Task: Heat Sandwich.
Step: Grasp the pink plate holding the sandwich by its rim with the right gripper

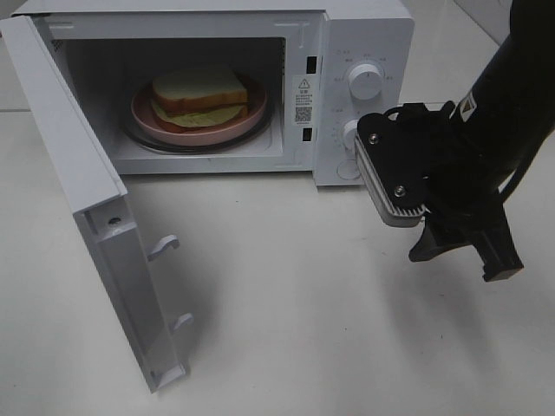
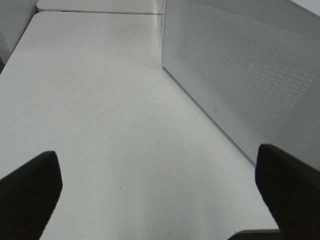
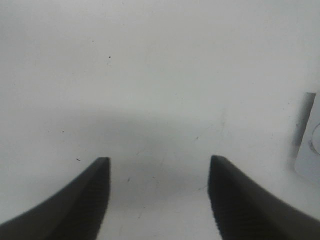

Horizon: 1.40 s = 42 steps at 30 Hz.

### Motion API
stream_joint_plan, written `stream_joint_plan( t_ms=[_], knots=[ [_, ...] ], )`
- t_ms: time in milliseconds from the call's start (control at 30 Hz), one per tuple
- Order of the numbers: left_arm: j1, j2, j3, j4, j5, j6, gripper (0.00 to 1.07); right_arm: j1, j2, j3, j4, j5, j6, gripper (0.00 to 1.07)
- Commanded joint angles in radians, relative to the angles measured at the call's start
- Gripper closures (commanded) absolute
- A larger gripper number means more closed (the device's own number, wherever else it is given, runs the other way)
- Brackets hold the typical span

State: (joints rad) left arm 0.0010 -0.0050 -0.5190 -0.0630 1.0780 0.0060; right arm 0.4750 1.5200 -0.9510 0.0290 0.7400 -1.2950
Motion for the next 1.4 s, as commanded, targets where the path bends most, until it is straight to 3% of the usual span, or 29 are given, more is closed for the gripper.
stream_joint_plan(
  t_ms=[33,200,433,700,1000,1400],
  knots=[
    [0.002,-0.005,0.004,-0.001,-0.003,-0.006,0.09,-0.003,-0.007,-0.005,-0.004,-0.019,0.060,0.24],
    [0.002,-0.005,0.004,-0.001,-0.003,-0.006,0.09,-0.003,-0.007,-0.005,-0.029,-0.020,0.131,0.14],
    [0.002,-0.005,0.004,-0.001,-0.003,-0.006,0.09,0.001,-0.007,-0.005,-0.075,-0.024,0.133,0.15],
    [0.002,-0.005,0.004,-0.001,-0.003,-0.006,0.09,0.079,-0.004,-0.020,-0.166,-0.069,0.133,0.16],
    [0.002,-0.005,0.004,-0.001,-0.003,-0.006,0.09,0.128,0.068,-0.107,-0.173,-0.148,0.110,0.18],
    [0.002,-0.005,0.004,-0.001,-0.003,-0.006,0.09,0.128,0.180,-0.211,-0.176,-0.230,0.036,0.19]
  ],
)
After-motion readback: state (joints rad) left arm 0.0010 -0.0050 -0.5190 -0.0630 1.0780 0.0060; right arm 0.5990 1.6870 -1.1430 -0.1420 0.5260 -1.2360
